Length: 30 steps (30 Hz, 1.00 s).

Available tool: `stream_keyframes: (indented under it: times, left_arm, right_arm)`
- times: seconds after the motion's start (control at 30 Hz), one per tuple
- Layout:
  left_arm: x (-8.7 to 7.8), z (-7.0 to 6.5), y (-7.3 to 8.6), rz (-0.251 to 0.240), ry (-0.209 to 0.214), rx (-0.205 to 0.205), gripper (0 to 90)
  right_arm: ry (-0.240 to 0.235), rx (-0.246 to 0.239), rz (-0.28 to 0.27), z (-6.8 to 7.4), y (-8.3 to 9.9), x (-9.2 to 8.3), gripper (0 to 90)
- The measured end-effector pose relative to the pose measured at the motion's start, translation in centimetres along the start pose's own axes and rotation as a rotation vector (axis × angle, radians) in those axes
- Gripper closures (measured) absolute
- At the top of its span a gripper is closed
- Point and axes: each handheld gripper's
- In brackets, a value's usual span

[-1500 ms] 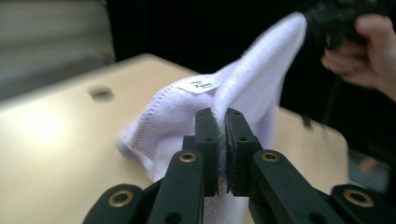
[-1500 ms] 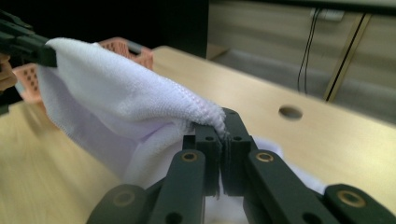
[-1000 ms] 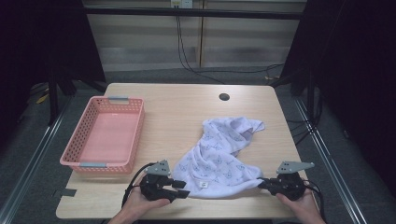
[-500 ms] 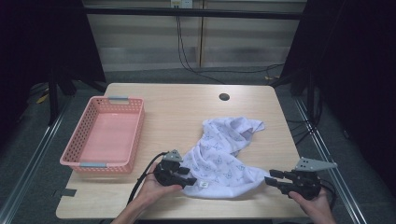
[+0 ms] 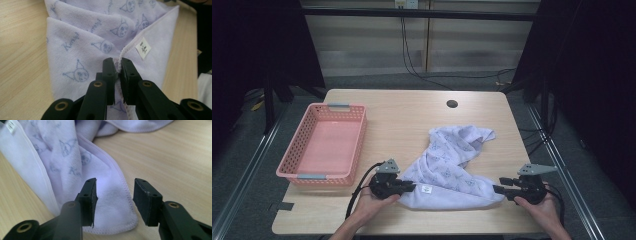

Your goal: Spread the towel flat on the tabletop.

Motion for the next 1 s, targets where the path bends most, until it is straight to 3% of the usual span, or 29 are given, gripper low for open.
stream_keyframes:
  times: [0.1, 0.2, 0.27, 0.33, 0.37, 0.47, 0.53, 0.6, 0.77, 0.9, 1.0]
  left_arm:
    - [-0.5, 0.2, 0.3, -0.023, 0.018, -0.024, 82.4]
    - [-1.0, 0.3, 0.4, -0.041, 0.023, -0.038, 82.3]
    - [-1.1, 0.3, 0.5, -0.039, 0.026, -0.041, 82.5]
    - [-1.2, 0.3, 0.5, -0.049, 0.042, -0.056, 82.5]
    - [-1.2, 0.3, 0.5, -0.052, 0.041, -0.057, 82.5]
    - [-1.5, 0.5, 0.4, -0.073, 0.035, -0.067, 82.6]
    - [-1.8, 0.7, 0.4, -0.094, 0.037, -0.082, 82.8]
    - [-2.3, 1.0, 0.2, -0.113, 0.024, -0.089, 82.9]
    - [-4.1, 1.9, -0.9, -0.214, 0.013, -0.114, 83.2]
    - [-6.1, 2.5, -2.4, -0.305, -0.011, -0.121, 83.5]
    - [-7.7, 3.1, -3.9, -0.368, -0.031, -0.12, 83.8]
  right_arm:
    - [-0.007, 0.008, 0.049, -0.1, 0.3, 0.7, 49.9]
    - [0.018, -0.026, 0.094, 0.3, 0.3, 1.3, 48.1]
    - [0.028, -0.057, 0.093, 0.5, 0.3, 1.4, 49.2]
    - [0.047, -0.095, 0.09, 0.7, 0.5, 1.5, 56.3]
    - [0.062, -0.108, 0.088, 1.0, 0.5, 1.5, 64.3]
    - [0.031, -0.1, 0.099, 1.4, 0.3, 1.6, 83.8]
    - [0.018, -0.098, 0.1, 1.5, 0.2, 1.6, 86.7]
    - [-0.026, -0.057, 0.056, 1.3, -0.1, 1.1, 87.4]
    - [-0.088, 0.027, -0.127, 0.1, -1.9, -1.2, 87.7]
    - [-0.106, 0.035, -0.264, -0.3, -5.2, -3.1, 87.7]
    - [-0.107, 0.007, -0.342, 0.0, -8.3, -4.8, 87.8]
Point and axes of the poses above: each handheld gripper's, and its own axes: x roughly forward along the jaws, y roughly out of its underside, z roughly to its left, and after that the axes turned 4 degrees about z, right-handed
